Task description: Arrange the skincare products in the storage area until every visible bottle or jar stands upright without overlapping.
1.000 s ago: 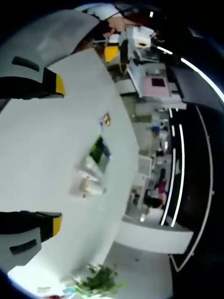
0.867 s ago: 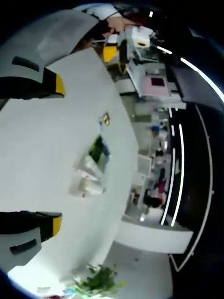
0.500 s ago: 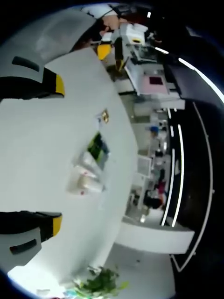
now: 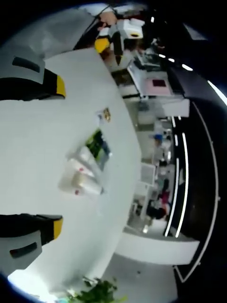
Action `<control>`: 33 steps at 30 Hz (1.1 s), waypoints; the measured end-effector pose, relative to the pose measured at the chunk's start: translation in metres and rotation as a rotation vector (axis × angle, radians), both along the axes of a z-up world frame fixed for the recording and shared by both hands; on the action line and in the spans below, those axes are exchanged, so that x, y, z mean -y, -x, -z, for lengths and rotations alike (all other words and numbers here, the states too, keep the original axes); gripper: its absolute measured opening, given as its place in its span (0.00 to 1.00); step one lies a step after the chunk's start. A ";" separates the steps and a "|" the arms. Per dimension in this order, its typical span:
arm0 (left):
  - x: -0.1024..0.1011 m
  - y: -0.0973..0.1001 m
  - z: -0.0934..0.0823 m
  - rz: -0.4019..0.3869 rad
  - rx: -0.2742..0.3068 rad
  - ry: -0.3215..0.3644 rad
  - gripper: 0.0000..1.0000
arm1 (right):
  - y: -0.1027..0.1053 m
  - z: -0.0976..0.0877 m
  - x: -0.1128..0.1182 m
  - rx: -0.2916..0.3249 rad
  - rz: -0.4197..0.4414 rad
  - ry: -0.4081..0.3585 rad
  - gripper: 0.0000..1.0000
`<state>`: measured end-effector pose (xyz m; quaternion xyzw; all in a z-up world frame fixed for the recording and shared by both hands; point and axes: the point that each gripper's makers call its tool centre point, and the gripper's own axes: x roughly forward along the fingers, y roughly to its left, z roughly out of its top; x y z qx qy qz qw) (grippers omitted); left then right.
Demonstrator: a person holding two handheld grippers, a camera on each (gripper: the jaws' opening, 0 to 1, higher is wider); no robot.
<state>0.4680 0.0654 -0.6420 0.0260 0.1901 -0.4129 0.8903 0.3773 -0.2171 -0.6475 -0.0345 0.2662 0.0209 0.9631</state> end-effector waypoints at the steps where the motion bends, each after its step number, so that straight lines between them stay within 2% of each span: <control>1: 0.000 0.000 0.000 -0.003 0.001 0.000 1.00 | -0.003 0.000 0.001 0.000 -0.003 -0.001 1.00; 16: -0.007 0.000 0.000 -0.057 -0.003 0.000 1.00 | -0.054 0.010 0.025 -0.010 -0.045 -0.024 1.00; 22: -0.006 -0.001 0.000 -0.061 -0.002 -0.011 1.00 | -0.076 0.015 0.042 -0.012 -0.035 -0.057 1.00; 33: -0.004 0.002 0.005 -0.059 -0.015 -0.033 1.00 | -0.119 0.022 0.077 -0.034 0.002 -0.065 1.00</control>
